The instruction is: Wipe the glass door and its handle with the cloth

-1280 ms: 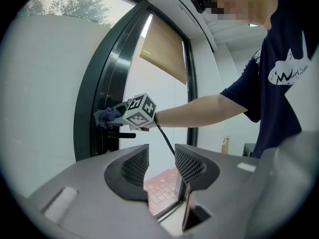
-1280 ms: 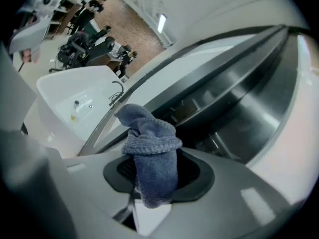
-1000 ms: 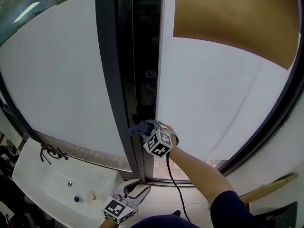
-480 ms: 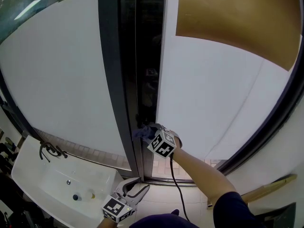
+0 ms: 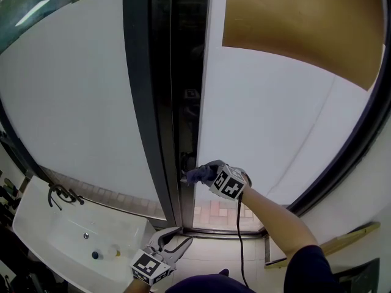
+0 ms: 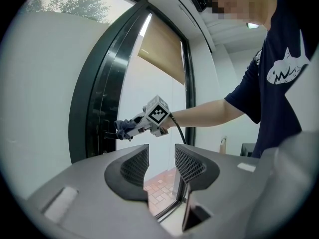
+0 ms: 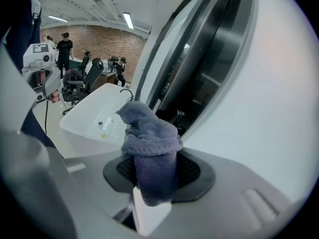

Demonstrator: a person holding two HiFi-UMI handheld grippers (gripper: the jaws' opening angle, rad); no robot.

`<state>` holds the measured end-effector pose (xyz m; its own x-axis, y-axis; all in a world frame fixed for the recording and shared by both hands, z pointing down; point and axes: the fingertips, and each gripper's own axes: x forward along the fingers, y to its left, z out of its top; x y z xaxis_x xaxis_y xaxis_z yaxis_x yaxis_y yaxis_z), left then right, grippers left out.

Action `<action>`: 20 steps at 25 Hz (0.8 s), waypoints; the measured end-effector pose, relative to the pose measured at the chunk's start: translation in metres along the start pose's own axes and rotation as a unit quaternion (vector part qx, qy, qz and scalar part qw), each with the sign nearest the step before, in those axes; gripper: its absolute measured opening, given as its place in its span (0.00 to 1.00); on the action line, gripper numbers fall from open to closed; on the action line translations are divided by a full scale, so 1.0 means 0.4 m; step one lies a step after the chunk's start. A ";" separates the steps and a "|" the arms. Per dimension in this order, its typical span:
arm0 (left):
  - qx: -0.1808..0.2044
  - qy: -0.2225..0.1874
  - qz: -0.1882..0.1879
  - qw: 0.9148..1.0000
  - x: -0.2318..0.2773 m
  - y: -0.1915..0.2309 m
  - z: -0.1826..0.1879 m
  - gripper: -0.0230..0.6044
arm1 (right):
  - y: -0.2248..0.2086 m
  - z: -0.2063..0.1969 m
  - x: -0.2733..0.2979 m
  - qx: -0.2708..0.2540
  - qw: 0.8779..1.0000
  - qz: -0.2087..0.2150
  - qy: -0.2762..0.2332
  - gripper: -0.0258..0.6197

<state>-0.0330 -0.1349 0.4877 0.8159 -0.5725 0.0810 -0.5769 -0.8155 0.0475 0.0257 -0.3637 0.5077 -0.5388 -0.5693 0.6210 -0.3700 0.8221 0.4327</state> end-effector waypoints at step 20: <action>0.009 -0.005 0.018 1.000 -0.006 0.023 0.025 0.29 | 0.001 0.174 0.052 0.054 0.997 0.021 -0.046 0.27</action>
<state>-0.0399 -0.1421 0.4782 0.7953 -0.6019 0.0724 -0.6048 -0.7959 0.0259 -0.0384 -0.3752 0.4752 -0.6207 -0.5359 0.5724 -0.4230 0.8435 0.3310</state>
